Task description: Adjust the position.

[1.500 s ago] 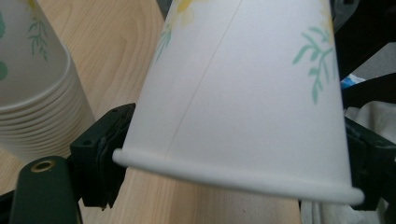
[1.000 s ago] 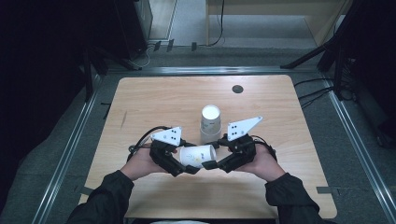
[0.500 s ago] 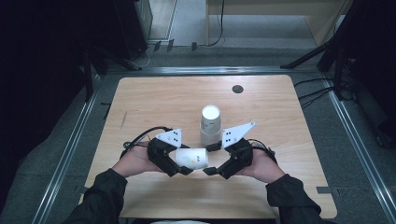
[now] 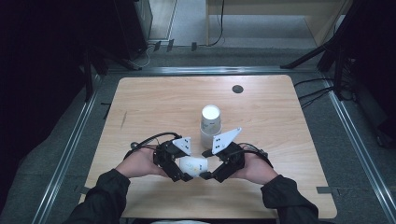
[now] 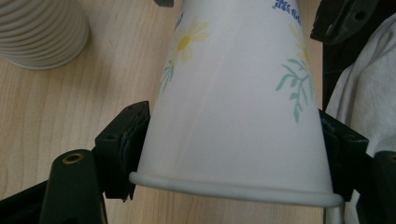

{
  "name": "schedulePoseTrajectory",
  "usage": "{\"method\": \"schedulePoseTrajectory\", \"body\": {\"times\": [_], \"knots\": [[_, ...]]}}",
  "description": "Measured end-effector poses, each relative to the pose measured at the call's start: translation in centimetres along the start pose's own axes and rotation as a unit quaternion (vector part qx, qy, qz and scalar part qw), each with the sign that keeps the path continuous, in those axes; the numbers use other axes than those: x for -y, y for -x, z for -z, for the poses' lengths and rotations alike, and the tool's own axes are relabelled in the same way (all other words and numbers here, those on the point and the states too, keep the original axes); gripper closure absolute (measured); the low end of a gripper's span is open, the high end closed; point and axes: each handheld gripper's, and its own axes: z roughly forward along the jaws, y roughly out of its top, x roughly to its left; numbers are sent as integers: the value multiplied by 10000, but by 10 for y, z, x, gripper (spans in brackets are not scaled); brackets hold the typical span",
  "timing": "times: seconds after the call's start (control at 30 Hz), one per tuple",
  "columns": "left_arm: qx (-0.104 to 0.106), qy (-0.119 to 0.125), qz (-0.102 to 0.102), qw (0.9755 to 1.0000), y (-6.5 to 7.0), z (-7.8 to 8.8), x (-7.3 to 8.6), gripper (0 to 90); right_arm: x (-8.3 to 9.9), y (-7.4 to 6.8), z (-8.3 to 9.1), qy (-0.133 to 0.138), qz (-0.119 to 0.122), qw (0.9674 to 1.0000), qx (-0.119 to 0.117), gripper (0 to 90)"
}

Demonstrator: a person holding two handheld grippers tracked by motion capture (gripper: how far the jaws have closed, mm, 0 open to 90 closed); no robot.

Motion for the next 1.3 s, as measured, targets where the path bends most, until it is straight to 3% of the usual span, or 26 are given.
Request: {"method": "schedulePoseTrajectory", "body": {"times": [0.17, 0.4, 0.7, 0.9, 1.07, 1.3], "knots": [[151, -134, 56, 9998, 2, -6, -3, 238, 2, -1, -11, -204, 39, 9998, -45, 263], [138, -320, -52, 9994, 5, -12, -5, 238, 3, -4, -23, -503, 120, 9986, -136, 279], [164, -335, -85, 9993, 6, -13, -6, 239, 4, -4, -24, -554, 198, 9980, -229, 336], [15, -32, -179, 9998, 5, -7, -5, 165, 3, -4, -19, -516, 229, 9983, -167, 337], [9, 299, -39, 9995, 2, 1, -3, 135, 2, 0, -7, -295, 190, 9994, -40, 337], [53, 906, 104, 9958, -5, 18, 1, 133, 2, 4, 13, 171, 55, 9998, 72, 336]]}}
